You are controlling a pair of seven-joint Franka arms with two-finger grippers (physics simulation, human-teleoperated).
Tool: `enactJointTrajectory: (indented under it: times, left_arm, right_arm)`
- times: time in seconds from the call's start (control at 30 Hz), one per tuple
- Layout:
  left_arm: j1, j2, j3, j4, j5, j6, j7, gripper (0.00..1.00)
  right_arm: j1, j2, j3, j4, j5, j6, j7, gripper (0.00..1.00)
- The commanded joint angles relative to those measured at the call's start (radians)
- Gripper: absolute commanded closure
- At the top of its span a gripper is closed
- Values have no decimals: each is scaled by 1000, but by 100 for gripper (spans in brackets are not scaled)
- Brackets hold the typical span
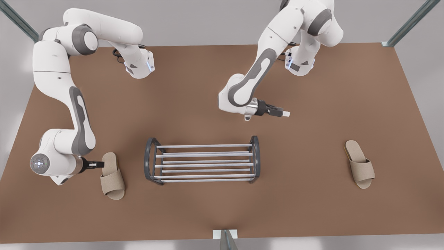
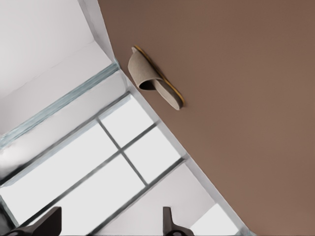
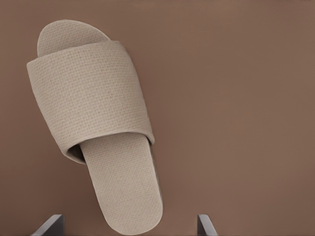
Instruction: Place the right shoe on the shoe rack with the right arm, and place the left shoe on the shoe rack with the left arm
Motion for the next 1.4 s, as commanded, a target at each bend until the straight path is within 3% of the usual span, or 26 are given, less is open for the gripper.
enactJointTrajectory:
  times: [0.0, 0.1, 0.13, 0.2, 0.27, 0.4, 0.63, 0.93, 1.33, 1.37]
  left_arm:
    - [61, -52, 4, -171, 100, 561, -2051, 0]
    - [65, -171, 8, -343, 285, 835, -2492, 0]
    - [68, -172, 59, -362, 451, 1078, -2570, 0]
    - [68, -249, 211, -455, 706, 1216, -2682, 0]
    - [67, -309, 320, -590, 957, 1221, -2747, 0]
    - [70, -318, 547, -629, 1114, 1199, -2753, 0]
    - [272, -191, 553, -550, 1111, 1191, -2926, 0]
    - [312, 20, 547, -316, 1211, 1225, -2917, 0]
    - [383, 142, 544, -179, 1367, 1250, -2914, 0]
    - [383, 142, 544, -179, 1390, 1248, -2914, 0]
  right_arm:
    - [-15, 17, 1, 2, 2, 139, -410, 0]
    - [-25, 60, 1, 19, 37, 165, -497, 0]
    - [-28, 70, 1, 25, 40, 165, -507, 0]
    - [-36, 79, 1, 25, 40, 167, -513, 0]
    - [-38, 82, 1, 23, 40, 167, -514, 0]
    - [-38, 100, 0, 23, 37, 170, -514, 0]
    - [-44, 135, 0, 26, 36, 196, -501, 0]
    - [-24, 163, 0, 75, 36, 211, -496, 0]
    - [-24, 186, 0, 77, 36, 214, -487, 0]
    - [-25, 186, 0, 77, 36, 214, -487, 7]
